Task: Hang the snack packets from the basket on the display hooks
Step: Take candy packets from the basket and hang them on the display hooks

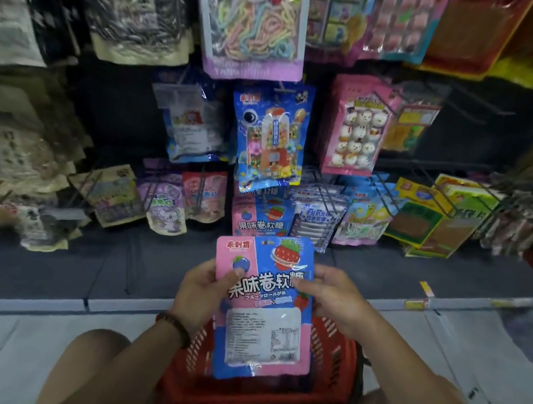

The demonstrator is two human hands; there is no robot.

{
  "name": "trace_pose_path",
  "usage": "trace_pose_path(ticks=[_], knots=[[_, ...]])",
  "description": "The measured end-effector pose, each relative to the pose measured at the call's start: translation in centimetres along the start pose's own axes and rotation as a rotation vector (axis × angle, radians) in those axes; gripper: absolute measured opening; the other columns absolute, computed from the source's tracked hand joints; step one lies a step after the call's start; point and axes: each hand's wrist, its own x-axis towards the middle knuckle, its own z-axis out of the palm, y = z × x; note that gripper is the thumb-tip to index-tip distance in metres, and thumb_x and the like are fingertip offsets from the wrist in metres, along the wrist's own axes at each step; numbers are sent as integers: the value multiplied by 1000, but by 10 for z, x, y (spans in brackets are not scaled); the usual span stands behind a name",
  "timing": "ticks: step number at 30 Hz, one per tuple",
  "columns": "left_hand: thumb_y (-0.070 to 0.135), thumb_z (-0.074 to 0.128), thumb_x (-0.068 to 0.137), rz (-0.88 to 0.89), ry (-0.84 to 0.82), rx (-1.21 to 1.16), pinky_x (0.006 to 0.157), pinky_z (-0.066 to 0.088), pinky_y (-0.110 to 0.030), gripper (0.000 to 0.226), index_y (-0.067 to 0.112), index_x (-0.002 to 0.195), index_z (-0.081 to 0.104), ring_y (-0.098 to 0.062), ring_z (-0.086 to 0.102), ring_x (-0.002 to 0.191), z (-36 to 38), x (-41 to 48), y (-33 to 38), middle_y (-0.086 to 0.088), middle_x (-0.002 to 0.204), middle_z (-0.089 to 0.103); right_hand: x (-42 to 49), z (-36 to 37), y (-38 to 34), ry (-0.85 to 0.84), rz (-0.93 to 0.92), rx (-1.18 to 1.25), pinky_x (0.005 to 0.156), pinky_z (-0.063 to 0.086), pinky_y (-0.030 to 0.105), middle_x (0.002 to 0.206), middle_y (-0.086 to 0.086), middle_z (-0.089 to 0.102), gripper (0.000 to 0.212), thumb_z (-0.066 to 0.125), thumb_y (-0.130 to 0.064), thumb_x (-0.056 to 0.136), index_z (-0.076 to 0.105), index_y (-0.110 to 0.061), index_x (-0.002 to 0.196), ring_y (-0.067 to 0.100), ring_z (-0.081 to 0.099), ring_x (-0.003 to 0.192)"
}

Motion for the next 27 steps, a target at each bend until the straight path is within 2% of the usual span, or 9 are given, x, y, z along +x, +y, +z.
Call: trace_pose_path(ticks=[5,8,11,15,17,19,21,24,27], knots=[[26,74,97,42,62,54,67,63,-28,10,21,104,78,-20,80,90,-2,-9,25,0,100,83,-12,10,-10,10,-93,56,79,67,41,113,14,81,15,75,-15,97,78,-15,112,34,79,103],[21,77,94,52,164,28,79,65,-41,21,16,112,69,-23,78,93,5,-15,35,-7,108,80,-11,15,-22,52,-158,71,81,67,41,111,13,81,12,75,-11,97,80,-17,106,33,79,101],[23,87,82,158,457,330,91,55,-47,51,14,117,52,-25,64,101,18,-27,27,-7,116,61,-11,27,-26,139,-251,20,84,67,45,105,7,83,18,77,-8,95,84,-25,97,31,80,98],[26,89,71,217,116,172,87,56,-23,60,27,120,55,-10,65,106,40,-42,15,2,124,58,-11,53,-24,232,-355,-80,88,64,54,95,7,83,10,83,-14,86,83,-13,95,34,80,94],[23,87,73,190,4,101,93,58,-28,62,26,127,57,-12,69,111,47,-40,12,5,128,64,-12,68,-22,214,-363,-105,86,63,51,93,8,83,16,85,-19,85,81,-10,97,29,80,91],[6,79,84,204,21,19,97,60,-41,46,18,125,62,-20,73,109,48,-35,11,-4,121,74,-16,78,-20,141,-361,-150,83,62,32,94,-1,83,20,86,-29,84,83,-16,99,15,79,90],[6,71,91,234,87,3,91,62,-34,32,13,122,68,-18,76,104,42,-31,11,-4,111,79,-21,83,-20,68,-366,-248,79,55,15,95,-11,82,12,83,-36,88,85,-27,97,1,76,87],[18,72,96,195,152,85,89,62,-39,14,20,108,77,-15,77,99,23,-20,8,6,103,82,-20,77,-22,57,-374,-294,81,55,18,95,-7,81,3,81,-25,93,83,-27,94,4,74,87],[13,71,98,87,118,65,90,61,-44,15,19,109,79,-21,78,100,11,-6,8,3,104,82,-8,61,-28,353,-348,-336,79,55,27,98,2,69,19,85,-24,89,69,-22,99,18,68,89]])
